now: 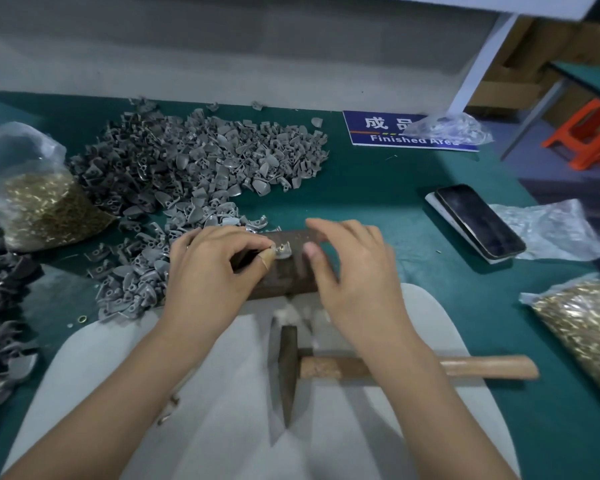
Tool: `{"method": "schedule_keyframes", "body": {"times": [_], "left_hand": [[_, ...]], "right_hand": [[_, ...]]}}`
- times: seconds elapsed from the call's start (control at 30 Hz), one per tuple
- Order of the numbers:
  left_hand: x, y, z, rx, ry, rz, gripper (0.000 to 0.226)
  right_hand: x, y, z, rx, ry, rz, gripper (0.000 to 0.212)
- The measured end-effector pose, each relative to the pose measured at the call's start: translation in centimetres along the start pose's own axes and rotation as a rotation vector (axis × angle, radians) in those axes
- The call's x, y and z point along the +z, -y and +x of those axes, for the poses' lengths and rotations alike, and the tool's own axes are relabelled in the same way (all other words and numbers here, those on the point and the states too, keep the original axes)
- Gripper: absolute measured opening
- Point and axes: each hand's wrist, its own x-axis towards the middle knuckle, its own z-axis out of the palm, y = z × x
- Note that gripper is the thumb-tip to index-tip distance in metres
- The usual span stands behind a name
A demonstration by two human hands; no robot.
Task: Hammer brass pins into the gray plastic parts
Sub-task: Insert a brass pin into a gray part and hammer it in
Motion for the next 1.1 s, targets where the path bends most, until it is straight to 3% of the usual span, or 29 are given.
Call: {"method": "schedule_keyframes", "body": {"times": [0.1, 0.23, 0.3, 0.37, 0.43, 0.53, 0.67, 0.9, 1.1], "left_hand": [[-0.1, -0.1, -0.1, 0.011, 0.005, -0.012, 0.006], [-0.1, -0.1, -0.2, 0.006, 0.007, -0.026, 0.007], [-0.1, -0.1, -0.2, 0.007, 0.006, -0.024, 0.007], [-0.1, -0.1, -0.2, 0.006, 0.004, -0.015, 0.007], [-0.1, -0.1, -0.2, 0.005, -0.002, -0.018, 0.006], [0.1, 0.1, -0.2, 0.006, -0.008, -0.028, 0.007], [0.1, -0.2, -0.3, -0.004, 0.002, -0.039, 0.005], [-0.1, 0.2, 0.1, 0.033, 0.018, -0.073, 0.007], [0.2, 0.3, 0.4, 0.033, 0.015, -0.119, 0.009]], "right_hand": [[-2.7, -1.8, -3.3, -0.038, 0.112, 0.04, 0.025], [-5.3, -3.0, -7.8, -0.106, 0.466, -0.086, 0.048], [-5.6, -3.2, -8.9, -0.172, 0.523, -0.18, 0.039], [-6.1, -3.0, -9.2, -0.272, 0.452, -0.268, 0.025], [-6.9, -2.7, -8.8, -0.353, 0.341, -0.376, 0.026], [-8.9, -2.1, -7.3, -0.229, 0.184, -0.309, 0.026], [-9.8, -2.1, -3.4, -0.025, 0.144, -0.103, 0.041], [-4.9, -0.5, 0.6, -0.102, 0.042, -0.22, 0.017], [-3.6, -1.1, 0.2, -0.095, -0.086, -0.206, 0.028]]}}
